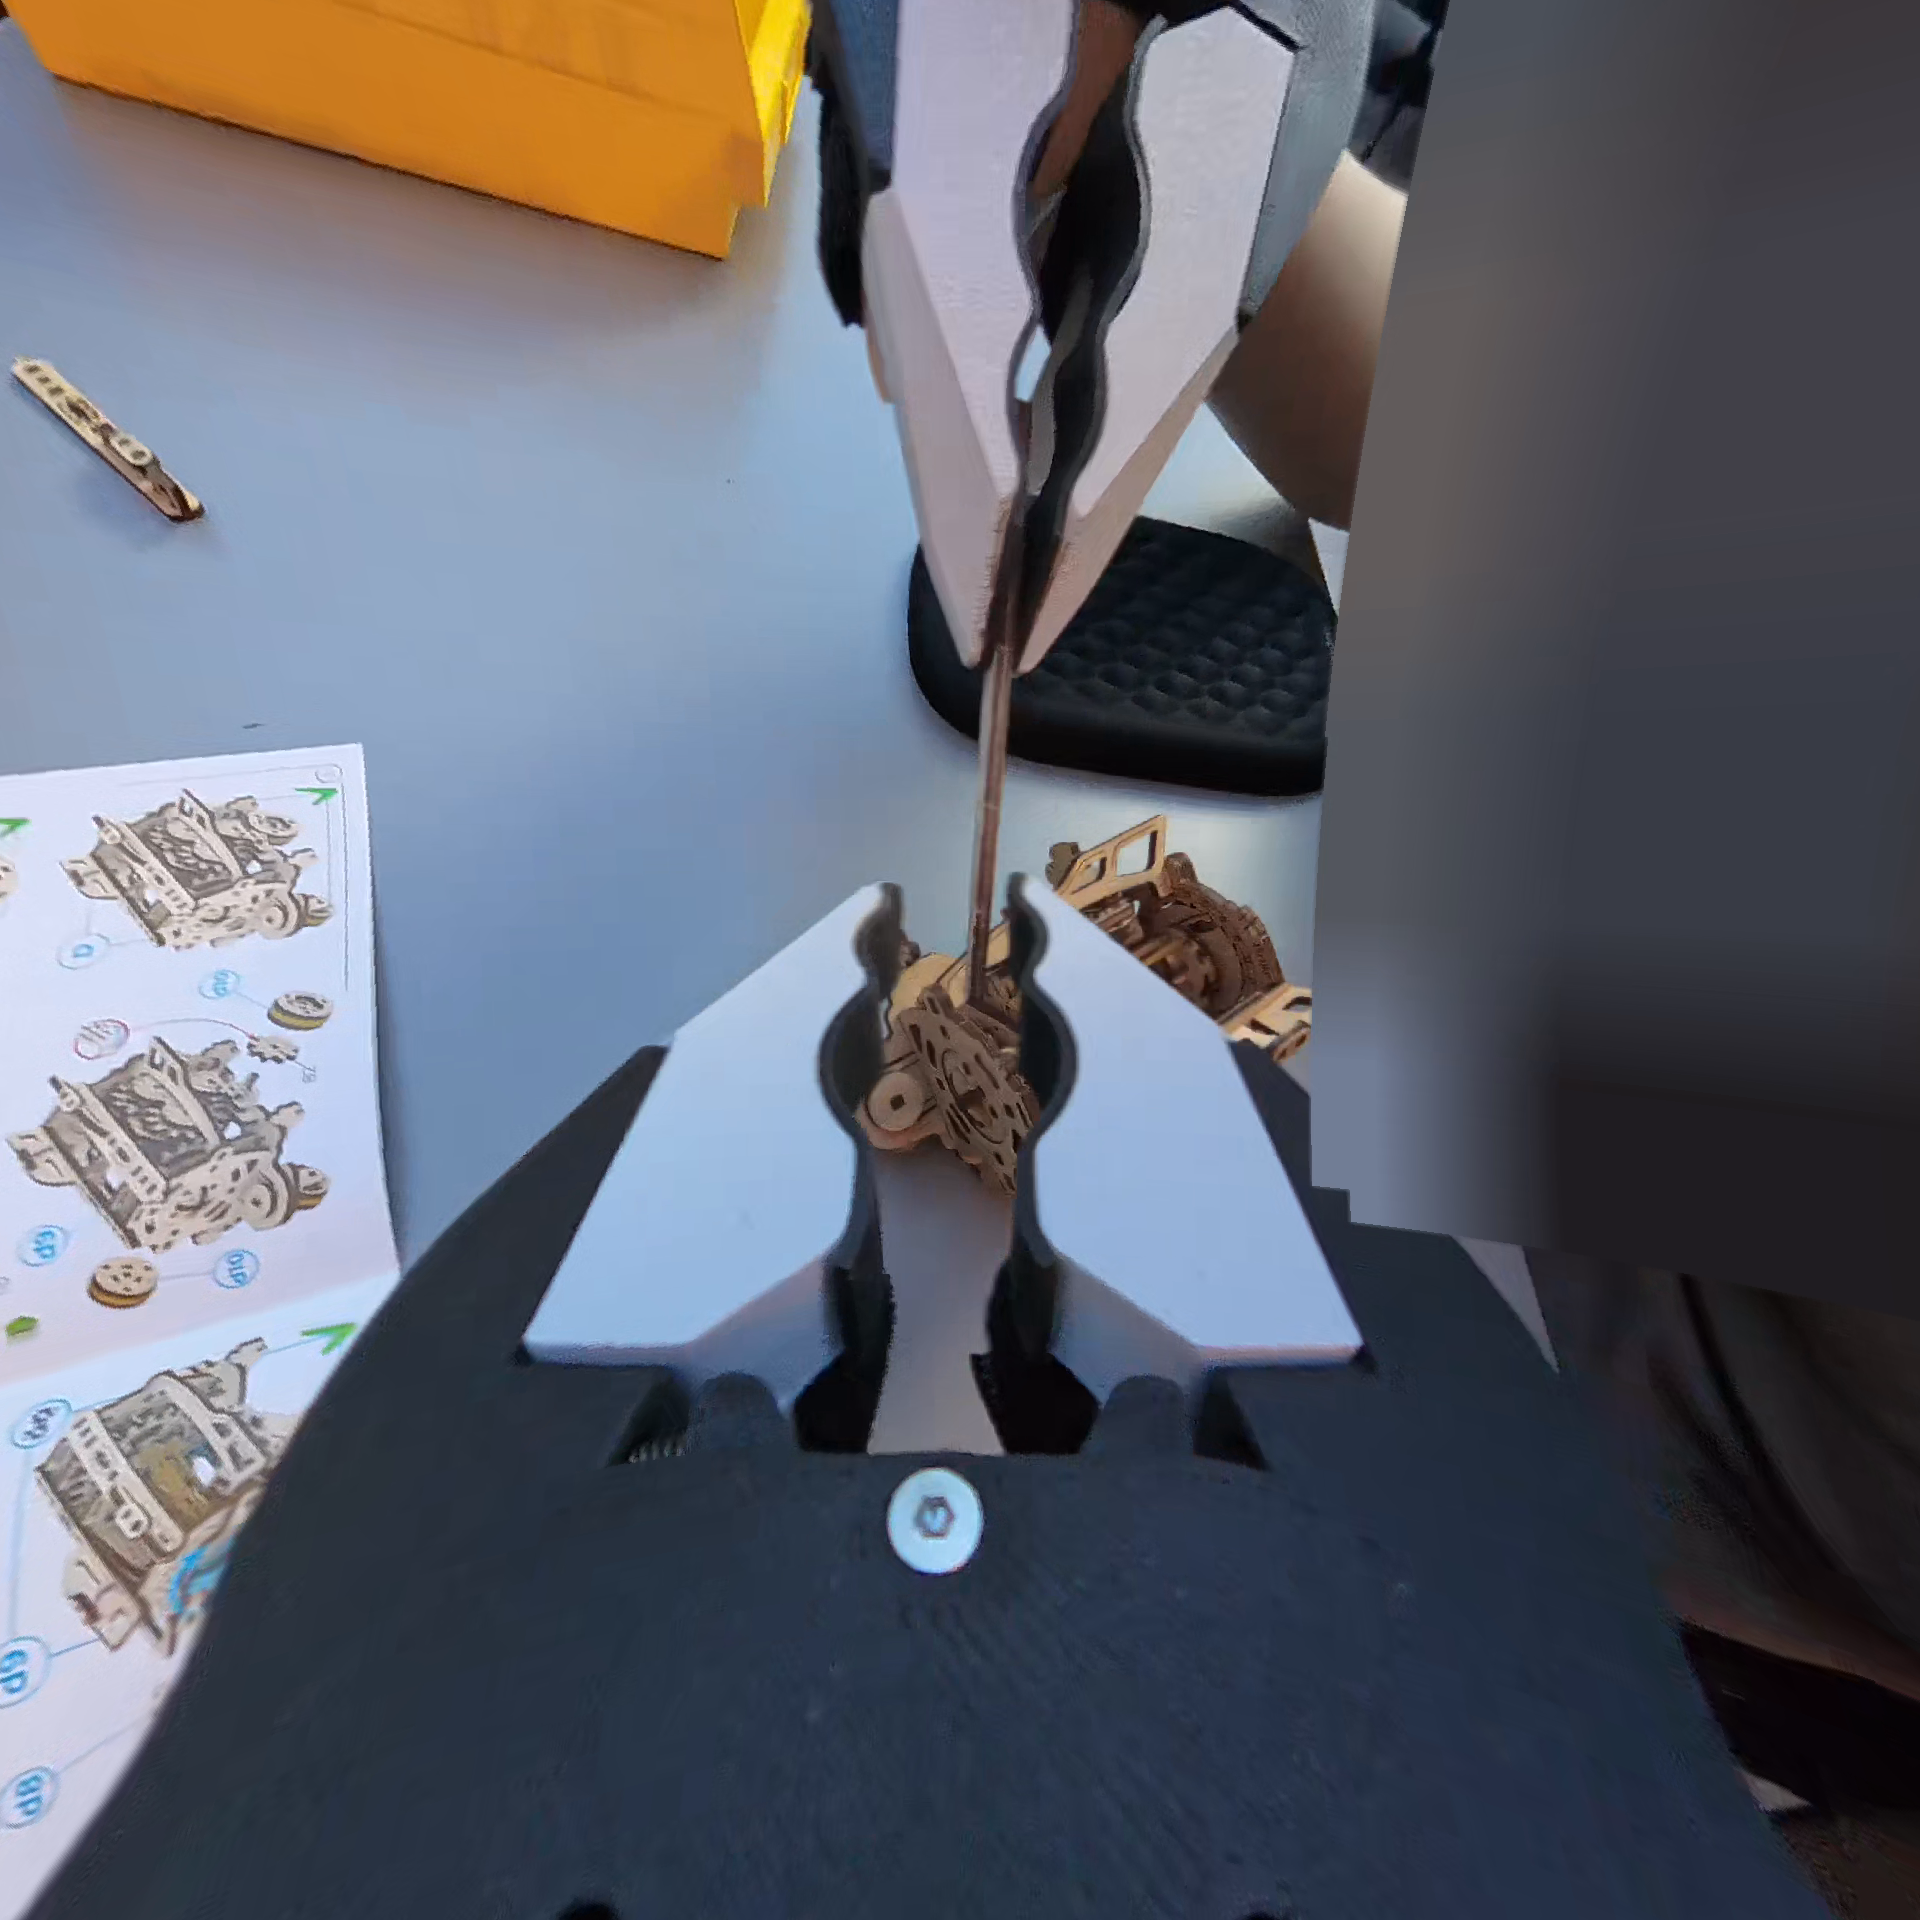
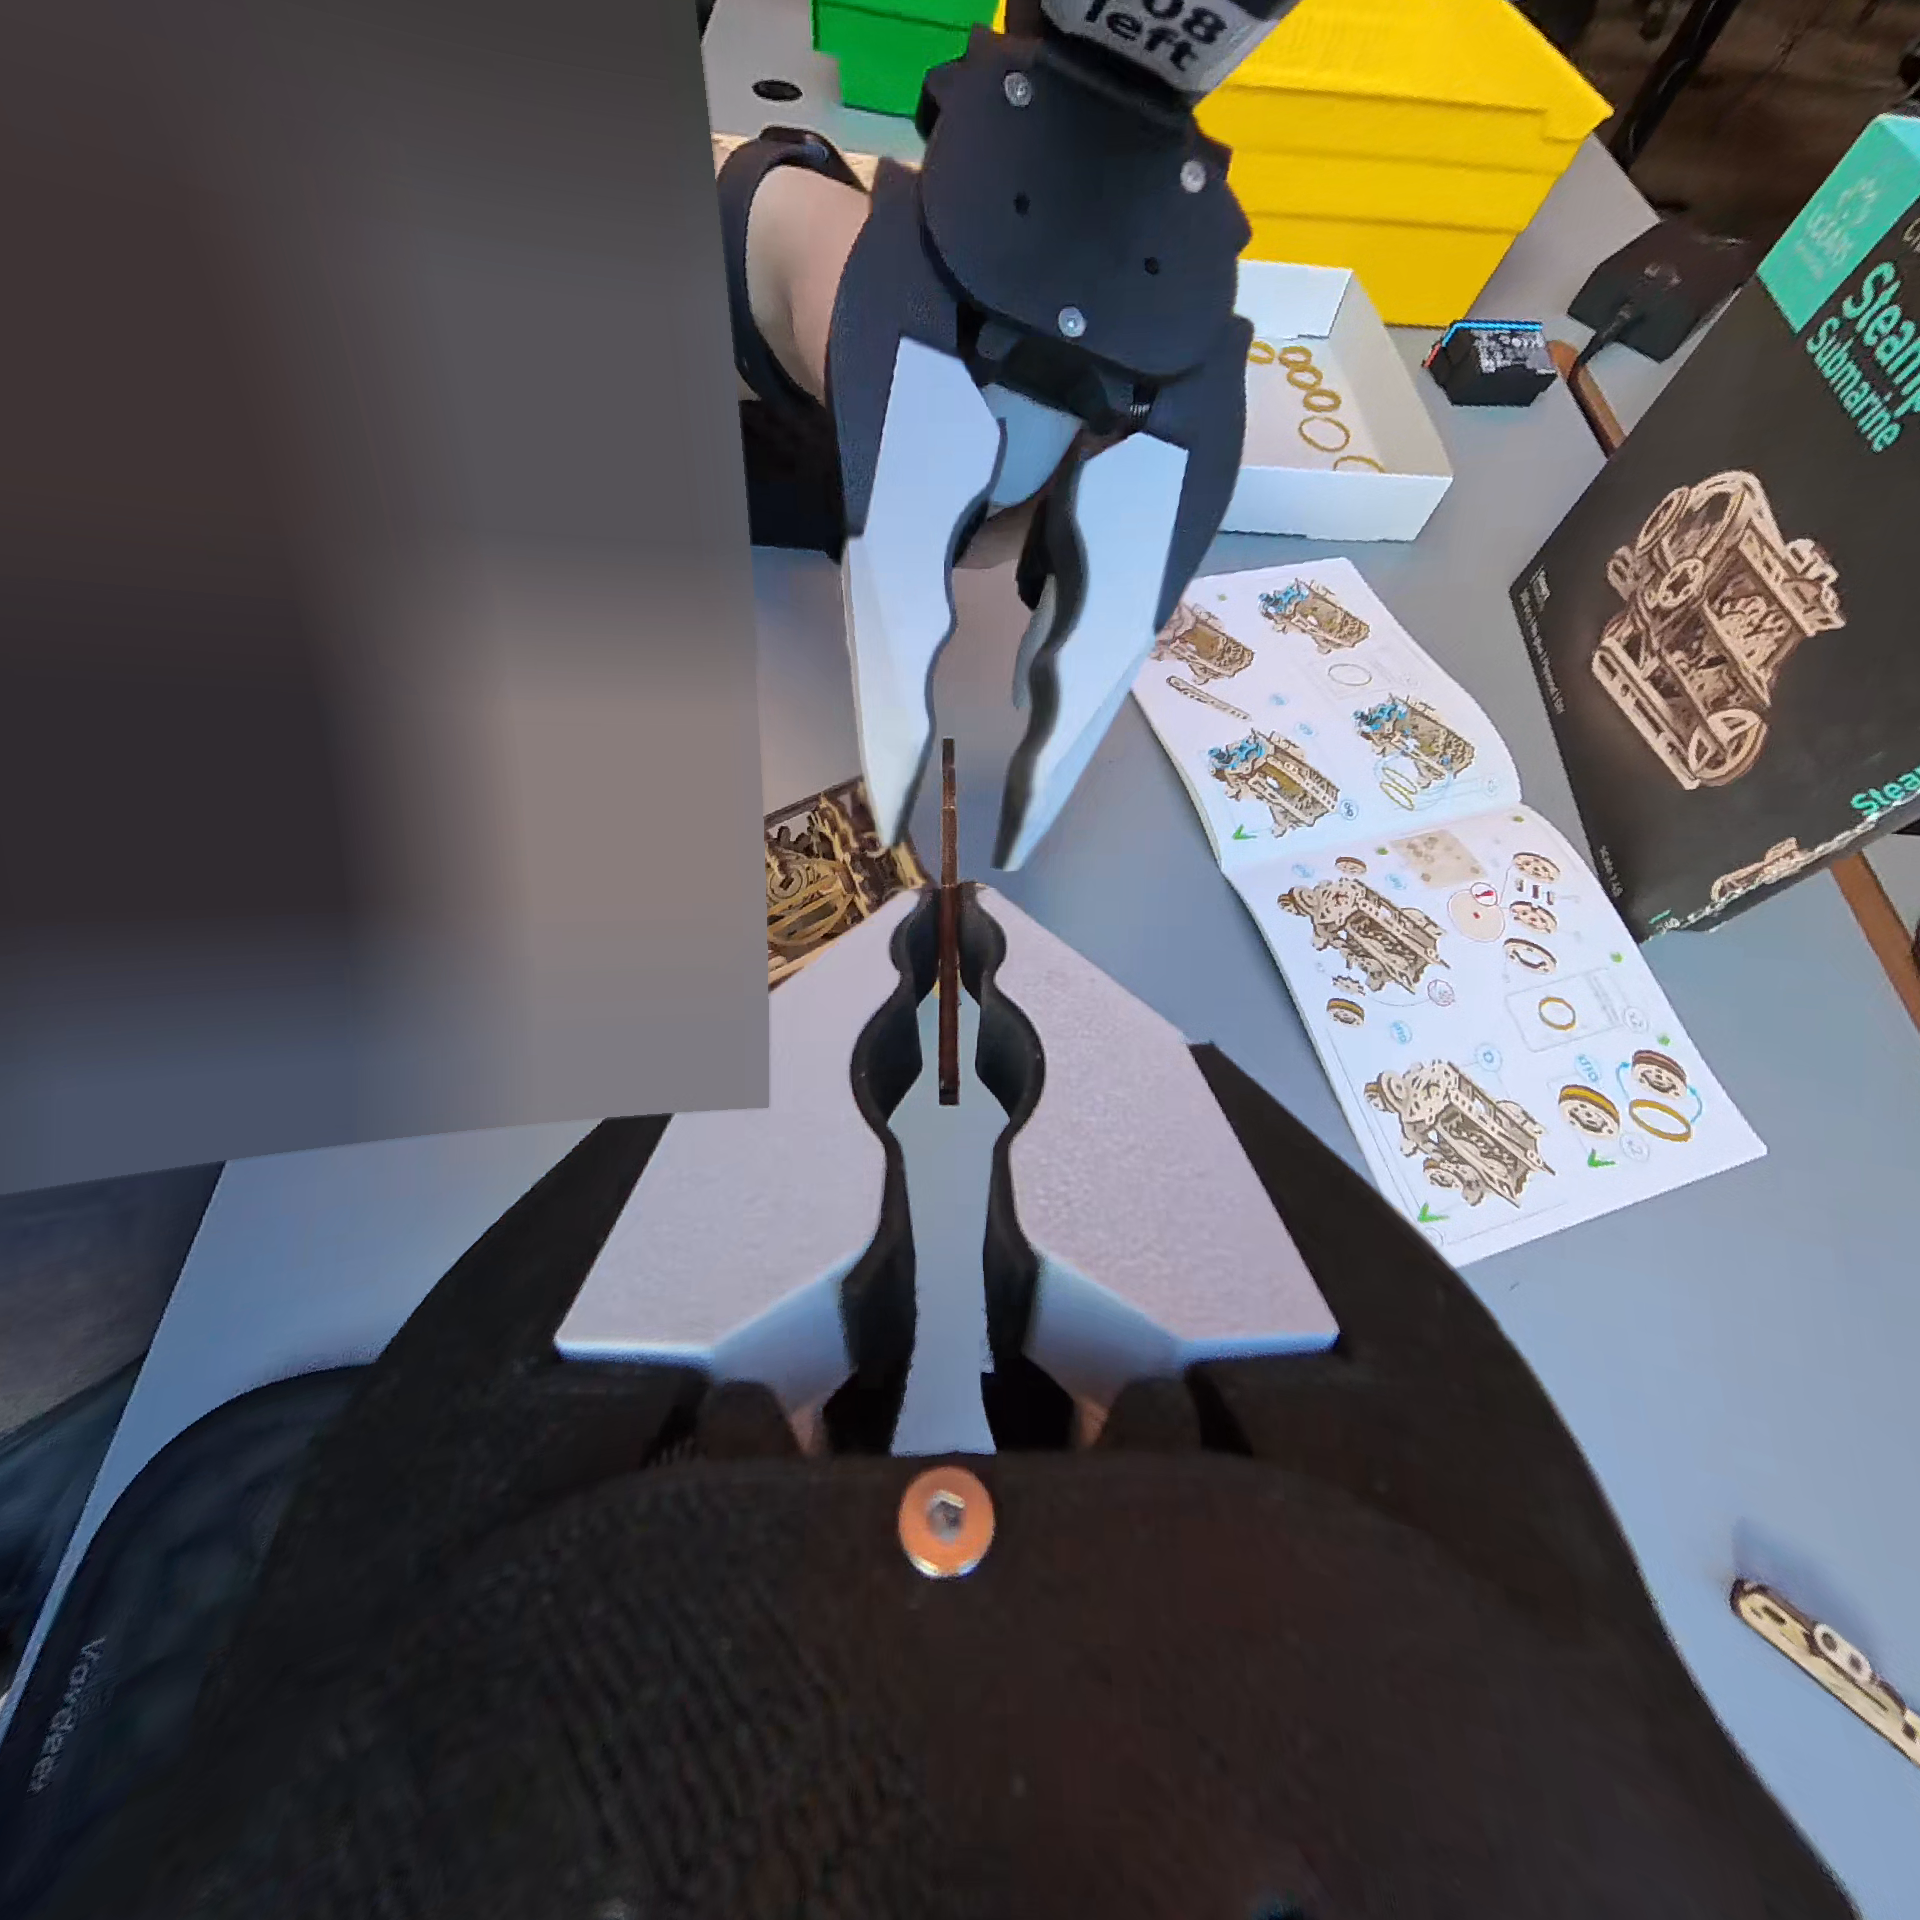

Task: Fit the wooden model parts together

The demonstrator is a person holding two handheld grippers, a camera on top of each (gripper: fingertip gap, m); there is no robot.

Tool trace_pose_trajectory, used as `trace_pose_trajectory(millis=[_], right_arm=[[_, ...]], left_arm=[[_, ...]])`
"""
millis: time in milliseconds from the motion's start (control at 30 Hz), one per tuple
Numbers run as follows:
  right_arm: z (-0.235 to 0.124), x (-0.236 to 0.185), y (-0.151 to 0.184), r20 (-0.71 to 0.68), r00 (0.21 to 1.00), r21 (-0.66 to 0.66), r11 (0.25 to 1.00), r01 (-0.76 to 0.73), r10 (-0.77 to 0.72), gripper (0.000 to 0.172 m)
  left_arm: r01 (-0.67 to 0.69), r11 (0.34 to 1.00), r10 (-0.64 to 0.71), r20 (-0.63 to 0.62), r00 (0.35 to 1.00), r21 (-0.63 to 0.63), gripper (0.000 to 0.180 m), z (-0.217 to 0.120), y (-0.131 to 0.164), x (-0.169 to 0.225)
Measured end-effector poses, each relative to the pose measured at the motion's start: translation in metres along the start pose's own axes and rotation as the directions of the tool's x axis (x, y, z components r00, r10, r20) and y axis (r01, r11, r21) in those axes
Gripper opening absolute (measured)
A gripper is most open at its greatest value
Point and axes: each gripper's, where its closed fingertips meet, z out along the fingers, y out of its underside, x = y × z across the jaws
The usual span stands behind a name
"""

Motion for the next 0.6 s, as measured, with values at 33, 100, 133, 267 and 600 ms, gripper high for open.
trace_pose_trajectory(millis=[33,100,133,267,600], right_arm=[[0.0,0.002,0.0,0.001,1.0,0.007,1.0,-0.001,0.001,0.001],[-0.001,0.006,-0.001,0.011,1.0,0.036,0.999,-0.006,0.006,0.001],[-0.002,0.007,-0.001,0.028,0.999,0.054,0.998,-0.022,0.021,0.001],[-0.013,0.015,-0.015,0.102,0.991,0.247,0.962,-0.115,0.092,0.001],[-0.015,0.024,-0.03,0.232,0.958,0.542,0.795,-0.272,0.17,0.022]], left_arm=[[-0.025,1.0,0.025,0.009,1.0,0.001,0.0,0.001,-0.002,0.0],[-0.039,0.999,0.039,0.029,0.999,0.016,0.0,0.0,-0.005,-0.001],[-0.032,0.999,0.031,0.031,0.999,0.031,0.0,0.0,-0.008,-0.001],[0.025,0.984,-0.03,0.024,0.999,0.177,0.0,-0.004,-0.025,-0.002],[0.128,0.933,-0.13,-0.014,0.991,0.336,0.0,-0.001,-0.041,-0.003]])
